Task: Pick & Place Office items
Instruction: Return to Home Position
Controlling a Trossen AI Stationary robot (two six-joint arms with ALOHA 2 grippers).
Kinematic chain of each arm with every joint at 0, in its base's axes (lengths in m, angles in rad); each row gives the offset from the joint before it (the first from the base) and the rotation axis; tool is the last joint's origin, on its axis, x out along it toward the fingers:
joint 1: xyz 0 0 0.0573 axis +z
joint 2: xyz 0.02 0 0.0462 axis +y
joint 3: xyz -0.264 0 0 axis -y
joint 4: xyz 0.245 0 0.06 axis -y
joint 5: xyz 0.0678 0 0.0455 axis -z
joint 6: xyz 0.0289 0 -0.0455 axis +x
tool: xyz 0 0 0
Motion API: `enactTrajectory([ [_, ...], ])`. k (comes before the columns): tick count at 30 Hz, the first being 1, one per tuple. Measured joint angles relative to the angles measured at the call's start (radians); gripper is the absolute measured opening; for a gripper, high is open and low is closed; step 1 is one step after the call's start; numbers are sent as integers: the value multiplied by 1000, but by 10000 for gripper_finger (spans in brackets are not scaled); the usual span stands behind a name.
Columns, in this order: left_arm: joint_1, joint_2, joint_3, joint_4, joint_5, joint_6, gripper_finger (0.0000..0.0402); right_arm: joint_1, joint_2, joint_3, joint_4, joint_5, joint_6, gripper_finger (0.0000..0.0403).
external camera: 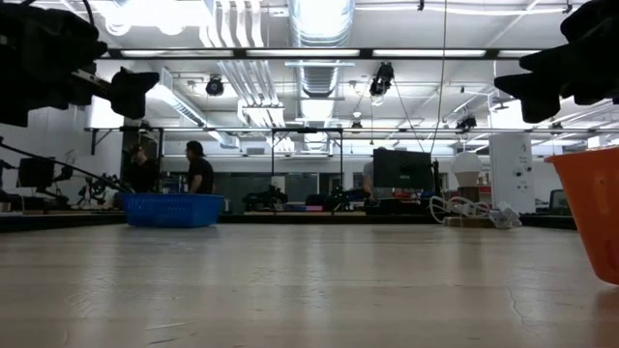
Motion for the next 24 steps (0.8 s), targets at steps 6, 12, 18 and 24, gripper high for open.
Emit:
enactTrajectory([
  [6,-8,-4,0,19,-5,-30,367,0,10,0,2,24,-11,219],
  [12,-8,-1,0,18,-4,-47,367,0,10,0,2,24,-12,219],
  [18,-7,-1,0,19,-65,-53,367,0,10,0,2,22,-15,219],
  [24,-7,-1,0,19,-80,-31,367,1,10,0,3,21,-53,219],
])
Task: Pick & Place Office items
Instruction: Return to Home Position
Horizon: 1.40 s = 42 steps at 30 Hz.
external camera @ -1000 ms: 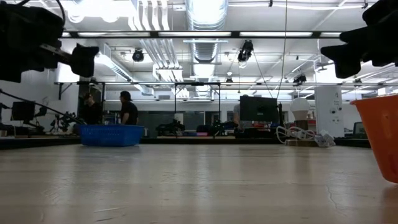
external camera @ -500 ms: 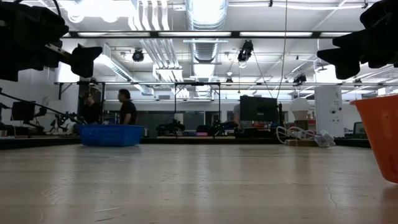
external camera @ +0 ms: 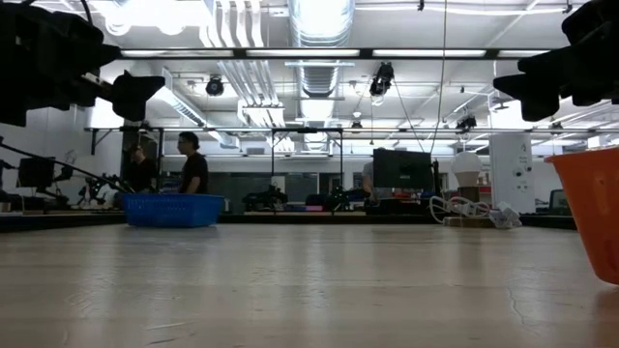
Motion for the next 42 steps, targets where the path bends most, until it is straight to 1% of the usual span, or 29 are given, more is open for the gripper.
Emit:
enactTrajectory([
  [5,0,-7,0,2,-20,11,367,0,0,0,0,0,0,219],
  [8,0,-19,0,-8,-30,19,367,0,-2,0,5,26,-4,219],
  [15,0,-57,0,-47,-33,42,367,0,3,0,2,27,-80,219],
  [20,0,-88,0,-46,-116,49,367,0,4,0,2,27,-104,219],
  [22,0,-99,0,-46,-130,60,367,0,4,0,2,27,-105,219],
  [27,0,-115,0,-48,-133,62,367,0,5,0,2,27,-107,219],
  [31,-4,-115,0,-85,-126,60,367,0,5,0,2,27,-107,219],
  [33,-13,-114,0,-107,-123,63,367,0,5,0,2,27,-107,219],
  [42,-74,-114,0,-106,-118,67,367,-1,5,0,2,27,-106,219],
])
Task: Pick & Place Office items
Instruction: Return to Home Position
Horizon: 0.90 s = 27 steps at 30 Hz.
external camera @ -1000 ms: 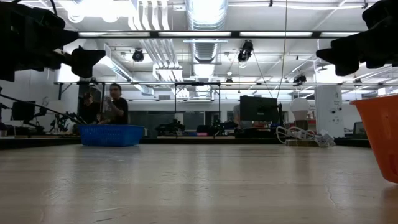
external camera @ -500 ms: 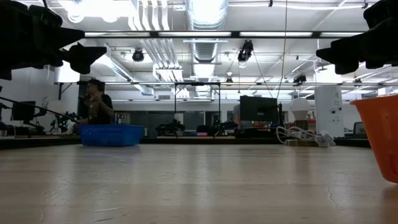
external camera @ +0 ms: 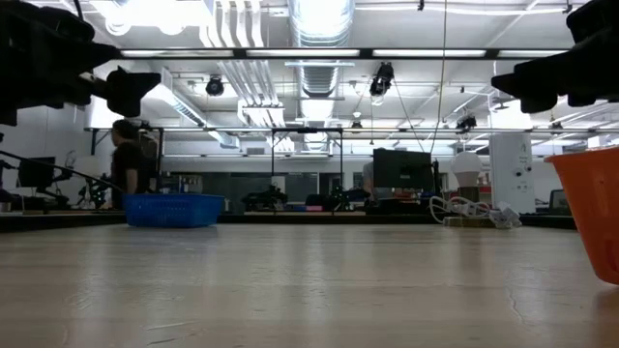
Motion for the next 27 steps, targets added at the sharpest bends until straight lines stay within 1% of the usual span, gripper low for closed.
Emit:
enactTrajectory([
  [2,-16,0,0,0,0,4,367,0,0,0,8,0,-65,219],
  [6,-47,0,0,0,0,15,367,0,0,0,42,0,-279,219],
  [8,-59,0,0,0,0,18,367,0,0,0,40,0,-334,219],
  [12,-74,0,0,0,16,17,367,0,0,0,39,0,-389,219],
  [13,-77,0,0,-1,31,17,367,0,0,0,39,-1,-380,219],
  [14,-80,0,0,-2,46,16,367,1,0,0,39,-4,-338,219],
  [16,-86,0,0,-3,63,11,367,1,0,0,39,-30,-177,219],
  [18,-91,0,0,-3,64,10,367,1,0,0,45,-27,-84,219],
  [22,-91,0,0,-4,65,10,367,0,0,0,43,0,-53,219],
  [27,-91,0,0,-6,68,-12,367,0,4,0,17,13,52,219],
])
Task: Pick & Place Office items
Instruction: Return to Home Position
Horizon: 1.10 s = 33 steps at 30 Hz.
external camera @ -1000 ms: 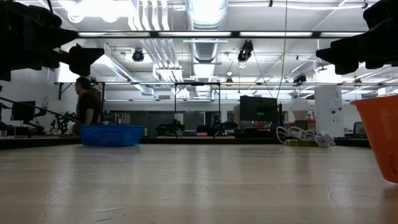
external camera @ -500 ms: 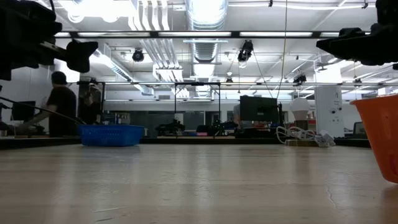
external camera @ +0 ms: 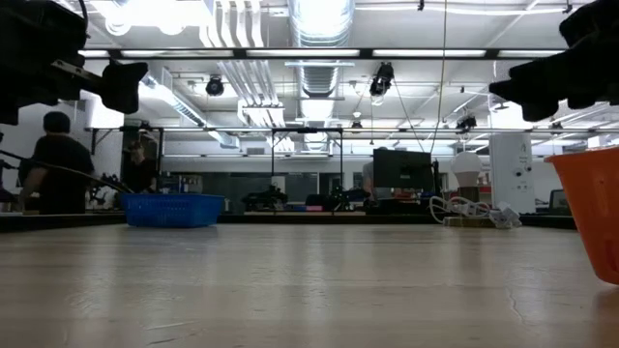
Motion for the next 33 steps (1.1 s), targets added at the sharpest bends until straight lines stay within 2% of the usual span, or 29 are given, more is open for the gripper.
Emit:
enactTrajectory([
  [3,-2,0,0,-2,30,-10,367,0,17,0,-13,81,41,219],
  [9,-7,0,1,-5,60,-12,367,0,20,0,-9,173,7,219],
  [13,-8,0,3,-13,94,-20,367,0,15,0,1,165,3,219],
  [15,-8,0,7,-25,151,-21,367,1,15,0,17,121,6,219],
  [18,-8,0,7,-27,163,-15,367,1,15,0,16,74,26,219],
  [20,-8,0,7,-24,107,-15,367,1,16,0,12,74,34,219],
  [24,-17,0,1,-7,-91,-23,367,1,16,0,10,85,38,219],
  [26,-33,0,1,-8,-152,-22,367,0,16,0,10,91,41,219],
  [33,-126,0,1,-9,-195,5,367,0,19,0,-12,91,28,219],
])
